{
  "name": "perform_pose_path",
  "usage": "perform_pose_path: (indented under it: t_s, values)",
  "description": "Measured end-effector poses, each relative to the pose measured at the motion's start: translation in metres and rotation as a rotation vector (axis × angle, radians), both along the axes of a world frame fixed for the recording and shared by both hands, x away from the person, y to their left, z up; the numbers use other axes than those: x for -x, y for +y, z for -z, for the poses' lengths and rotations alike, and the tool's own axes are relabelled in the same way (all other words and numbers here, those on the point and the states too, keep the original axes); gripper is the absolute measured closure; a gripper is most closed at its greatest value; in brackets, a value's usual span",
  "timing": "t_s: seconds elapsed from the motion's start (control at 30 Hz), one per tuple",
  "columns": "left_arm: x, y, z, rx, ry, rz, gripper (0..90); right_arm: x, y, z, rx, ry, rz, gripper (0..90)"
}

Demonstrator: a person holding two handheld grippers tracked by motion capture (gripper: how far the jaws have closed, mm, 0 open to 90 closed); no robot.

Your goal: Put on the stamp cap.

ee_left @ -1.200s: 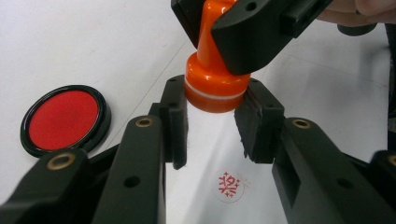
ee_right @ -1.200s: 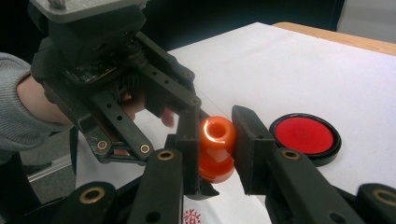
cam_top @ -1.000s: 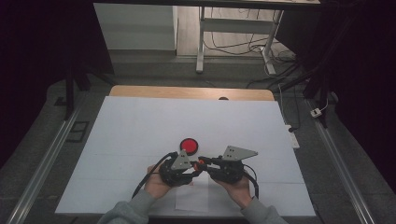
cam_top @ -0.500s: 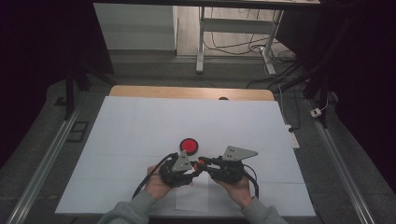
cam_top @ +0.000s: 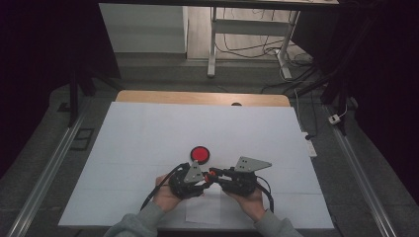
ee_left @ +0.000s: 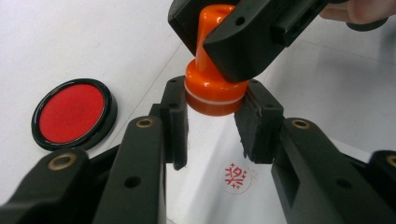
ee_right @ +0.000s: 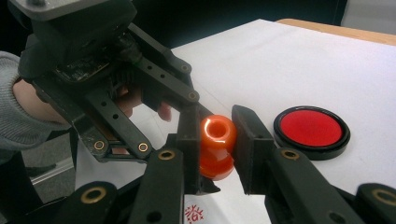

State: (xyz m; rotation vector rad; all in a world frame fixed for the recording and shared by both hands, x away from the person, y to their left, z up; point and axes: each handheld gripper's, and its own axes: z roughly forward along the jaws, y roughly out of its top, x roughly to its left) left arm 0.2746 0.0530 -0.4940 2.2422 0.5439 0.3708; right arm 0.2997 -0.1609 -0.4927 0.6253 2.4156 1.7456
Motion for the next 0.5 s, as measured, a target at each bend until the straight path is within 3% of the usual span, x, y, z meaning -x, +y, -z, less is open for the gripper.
perform_pose_path:
  t_s: [0.2, 0.5]
  values:
    - [-0.0011, 0.0005, 0.0004, 0.004, 0.017, -0.002, 65.2, 0.0007, 0.0010, -0.0008, 0.008, -0.006, 0.004, 72.5]
    - [-0.0016, 0.0001, 0.0015, 0.008, 0.005, -0.009, 64.9, 0.0013, 0.0015, -0.0005, 0.009, -0.021, 0.012, 72.3]
